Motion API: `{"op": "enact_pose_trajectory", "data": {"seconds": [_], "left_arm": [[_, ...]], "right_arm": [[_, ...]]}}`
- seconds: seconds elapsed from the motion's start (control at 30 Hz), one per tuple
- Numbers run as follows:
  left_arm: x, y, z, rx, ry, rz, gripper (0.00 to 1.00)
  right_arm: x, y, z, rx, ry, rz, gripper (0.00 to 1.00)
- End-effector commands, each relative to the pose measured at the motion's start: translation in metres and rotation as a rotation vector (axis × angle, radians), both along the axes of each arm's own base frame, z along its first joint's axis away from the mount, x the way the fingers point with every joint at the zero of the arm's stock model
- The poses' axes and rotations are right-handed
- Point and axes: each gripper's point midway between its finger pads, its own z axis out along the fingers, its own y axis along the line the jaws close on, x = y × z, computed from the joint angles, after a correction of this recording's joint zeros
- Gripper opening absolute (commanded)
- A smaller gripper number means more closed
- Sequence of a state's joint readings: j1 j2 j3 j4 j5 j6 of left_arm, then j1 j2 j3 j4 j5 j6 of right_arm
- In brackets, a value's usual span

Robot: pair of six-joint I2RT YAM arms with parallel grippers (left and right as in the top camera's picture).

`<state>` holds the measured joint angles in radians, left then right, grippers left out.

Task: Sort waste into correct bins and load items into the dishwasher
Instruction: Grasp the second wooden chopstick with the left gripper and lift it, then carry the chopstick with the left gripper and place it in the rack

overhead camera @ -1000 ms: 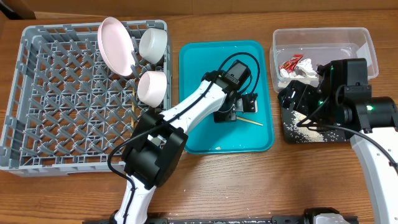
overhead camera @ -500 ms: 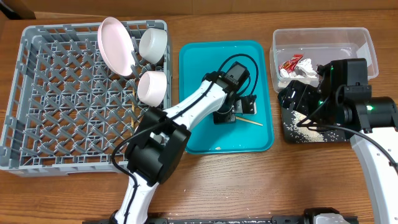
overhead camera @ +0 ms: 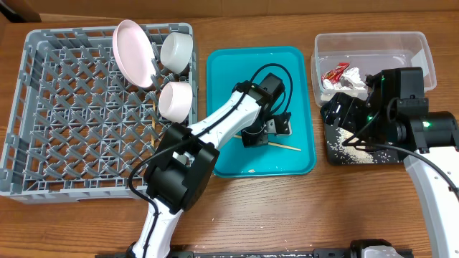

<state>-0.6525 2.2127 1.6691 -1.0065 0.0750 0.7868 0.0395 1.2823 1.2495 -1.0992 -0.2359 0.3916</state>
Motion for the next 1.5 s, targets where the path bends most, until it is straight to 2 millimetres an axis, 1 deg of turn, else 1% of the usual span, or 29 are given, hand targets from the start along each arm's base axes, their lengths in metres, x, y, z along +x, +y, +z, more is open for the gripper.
{"op": "enact_pose_trajectory", "data": {"seconds": [0.0,0.07,0.17,0.27,0.37,0.43,0.53,0.67,0.77,0.8,0.83,0.87,0.93,1.0,1.1,1.13,1.27,1.33,1.37,1.47], "left_arm": [[-0.009,0.009,-0.023,0.05,0.065,0.05,0.04],[-0.007,0.008,-0.023,0.046,0.058,0.097,0.04],[0.002,0.004,-0.024,0.036,0.023,0.19,0.04],[0.022,0.007,-0.019,0.061,-0.064,0.336,0.04],[0.047,0.014,-0.003,0.091,-0.172,0.522,0.04],[0.059,0.014,0.013,0.081,-0.211,0.611,0.04],[0.077,0.009,0.045,0.029,-0.24,0.734,0.04],[0.101,0.011,0.099,-0.053,-0.278,0.882,0.04],[0.112,0.021,0.143,-0.099,-0.302,0.955,0.04],[0.114,0.027,0.157,-0.108,-0.309,0.976,0.04],[0.117,0.038,0.172,-0.108,-0.326,1.02,0.04],[0.12,0.053,0.185,-0.102,-0.353,1.093,0.04],[0.122,0.08,0.205,-0.087,-0.389,1.216,0.04],[0.119,0.116,0.222,-0.058,-0.404,1.337,0.04],[0.112,0.155,0.232,-0.015,-0.387,1.423,0.04],[0.112,0.164,0.234,-0.028,-0.362,1.421,0.04],[0.109,0.183,0.24,-0.097,-0.259,1.432,0.04],[0.103,0.198,0.243,-0.098,-0.241,1.459,0.04],[0.098,0.206,0.243,-0.083,-0.237,1.471,0.04],[0.073,0.239,0.24,0.032,-0.263,1.533,0.04]], "right_arm": [[0.003,0.0,0.006,0.0,-0.022,0.0,1.0],[0.003,0.0,0.006,0.0,-0.022,0.0,1.0],[0.003,0.0,0.006,0.0,-0.022,0.0,1.0],[0.003,0.0,0.006,0.0,-0.022,0.0,1.0],[0.003,0.0,0.006,0.0,-0.022,0.0,1.0],[0.003,0.0,0.006,0.0,-0.022,0.0,1.0],[0.003,0.0,0.006,0.0,-0.022,0.0,1.0],[0.003,0.0,0.006,0.0,-0.022,0.0,1.0],[0.003,0.0,0.006,0.0,-0.022,0.0,1.0],[0.003,0.0,0.006,0.0,-0.022,0.0,1.0],[0.003,0.0,0.006,0.0,-0.022,0.0,1.0],[0.003,0.0,0.006,0.0,-0.022,0.0,1.0],[0.003,0.0,0.006,0.0,-0.022,0.0,1.0],[0.003,0.0,0.006,0.0,-0.022,0.0,1.0],[0.003,0.0,0.006,0.0,-0.021,0.0,1.0],[0.003,0.0,0.006,0.0,-0.021,0.0,1.0],[0.003,0.0,0.006,0.0,-0.021,0.0,1.0],[0.003,0.0,0.006,0.0,-0.022,0.0,1.0],[0.003,0.0,0.006,0.0,-0.022,0.0,1.0],[0.003,0.0,0.006,0.0,-0.022,0.0,1.0]]}}
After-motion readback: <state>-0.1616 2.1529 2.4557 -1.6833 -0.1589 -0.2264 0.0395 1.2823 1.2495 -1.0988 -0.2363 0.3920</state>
